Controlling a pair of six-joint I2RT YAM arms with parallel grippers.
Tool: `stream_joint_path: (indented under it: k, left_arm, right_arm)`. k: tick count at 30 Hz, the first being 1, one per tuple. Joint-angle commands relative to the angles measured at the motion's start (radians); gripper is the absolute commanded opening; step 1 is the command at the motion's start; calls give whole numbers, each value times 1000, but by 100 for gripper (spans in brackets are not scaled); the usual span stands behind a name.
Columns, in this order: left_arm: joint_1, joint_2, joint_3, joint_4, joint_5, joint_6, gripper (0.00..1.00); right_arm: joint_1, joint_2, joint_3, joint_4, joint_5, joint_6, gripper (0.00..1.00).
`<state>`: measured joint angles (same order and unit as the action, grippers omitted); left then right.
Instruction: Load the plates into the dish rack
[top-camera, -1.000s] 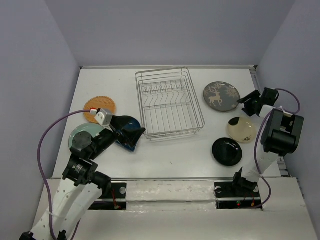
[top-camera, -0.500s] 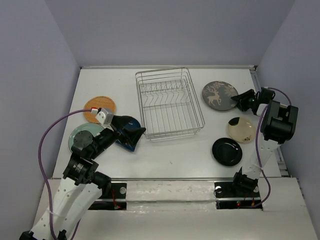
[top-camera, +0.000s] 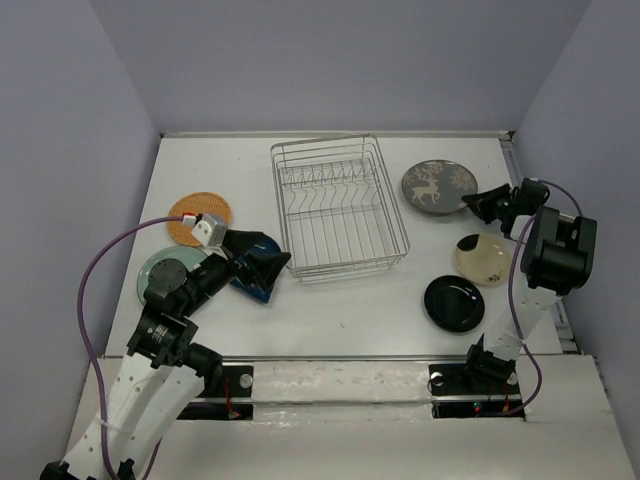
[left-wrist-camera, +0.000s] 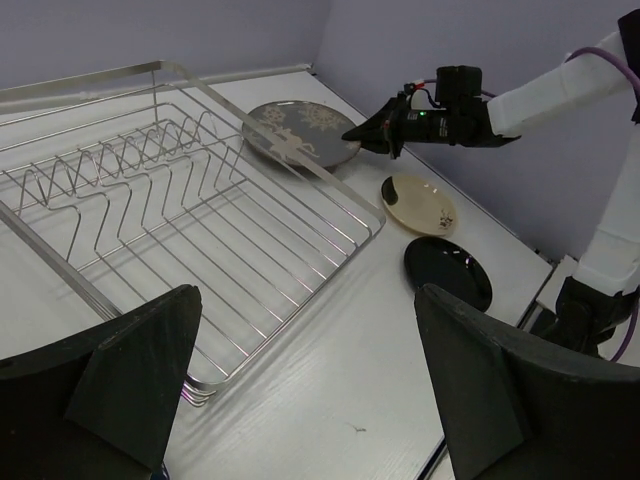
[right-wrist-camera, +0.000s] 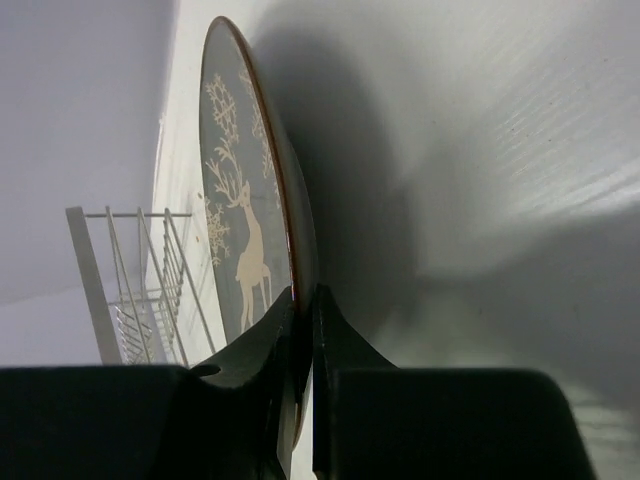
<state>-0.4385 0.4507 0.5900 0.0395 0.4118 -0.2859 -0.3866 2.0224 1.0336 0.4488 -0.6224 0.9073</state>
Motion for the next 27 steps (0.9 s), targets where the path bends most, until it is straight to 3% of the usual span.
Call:
stream_joint_path:
  k: [1, 7, 14, 21, 27]
  left_arm:
    - [11, 3, 36, 37, 10, 11, 99]
    - [15, -15, 34, 36, -4, 13, 99]
    - [18, -47, 39, 30, -45, 14, 99]
    - [17, -61, 50, -12, -154, 19, 99]
    - [17, -66, 56, -36, -218, 19, 99]
  right_arm:
    - [-6, -215, 17, 96, 88, 67, 7]
    - [57, -476, 147, -171, 329, -106, 7]
    - [133, -655, 275, -370, 544, -278, 7]
    - [422, -688, 459, -584, 769, -511, 7]
    - [688, -581, 663, -740, 1062, -689, 7]
